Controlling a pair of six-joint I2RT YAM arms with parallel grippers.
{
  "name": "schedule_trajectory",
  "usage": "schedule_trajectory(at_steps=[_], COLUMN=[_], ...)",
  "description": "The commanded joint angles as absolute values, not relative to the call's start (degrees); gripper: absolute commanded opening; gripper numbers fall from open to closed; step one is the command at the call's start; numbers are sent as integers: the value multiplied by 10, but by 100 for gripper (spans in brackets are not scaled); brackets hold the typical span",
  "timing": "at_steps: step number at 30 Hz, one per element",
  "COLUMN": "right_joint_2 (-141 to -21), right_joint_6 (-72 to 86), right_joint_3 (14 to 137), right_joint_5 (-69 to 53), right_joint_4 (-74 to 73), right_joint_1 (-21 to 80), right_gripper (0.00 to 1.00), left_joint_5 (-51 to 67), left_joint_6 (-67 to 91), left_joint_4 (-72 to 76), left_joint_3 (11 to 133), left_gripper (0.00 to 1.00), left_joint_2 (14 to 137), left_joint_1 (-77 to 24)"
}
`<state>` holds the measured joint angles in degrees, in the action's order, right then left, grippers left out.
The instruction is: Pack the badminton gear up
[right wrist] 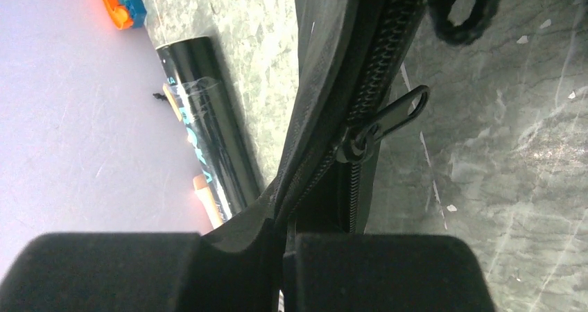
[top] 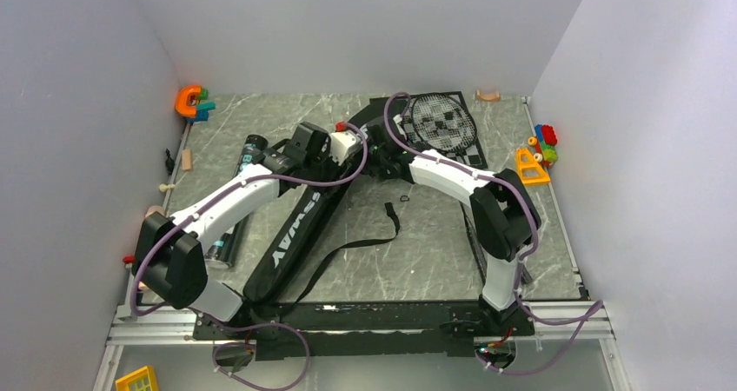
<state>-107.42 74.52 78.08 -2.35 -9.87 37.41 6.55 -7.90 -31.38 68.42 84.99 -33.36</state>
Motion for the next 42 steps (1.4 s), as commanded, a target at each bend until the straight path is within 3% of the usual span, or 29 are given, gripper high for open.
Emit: schedule_trajectory(at_steps=[1, 7, 13, 23, 32, 42], right_joint_2=[-1036, -1027, -1031, -1034, -1036, -1015], right_joint_6=[738, 739, 740, 732, 728, 729], right_joint_3=[797, 785, 787, 794, 801, 777], right_joint_5=[-18, -18, -22, -38, -36, -29], right_joint_4=[-87, -79, -77, -70, -78, -77], right_joint_1=[378, 378, 378, 377, 378, 382], right_gripper=[8, 8, 8, 8, 8, 9], left_joint_5=[7, 6, 105, 153, 54, 19], left_joint_6=[-110, -112, -97, -75, -54, -65], left_joint_4=[-271, -269, -278, -276, -219, -213], left_joint_3=[681, 678, 673, 686, 658, 676], left_gripper=[48, 40, 47, 54, 56, 53], left_joint_2=[847, 855, 829, 836, 839, 862], left_joint_1=[-332, -332, -333, -339, -339, -338])
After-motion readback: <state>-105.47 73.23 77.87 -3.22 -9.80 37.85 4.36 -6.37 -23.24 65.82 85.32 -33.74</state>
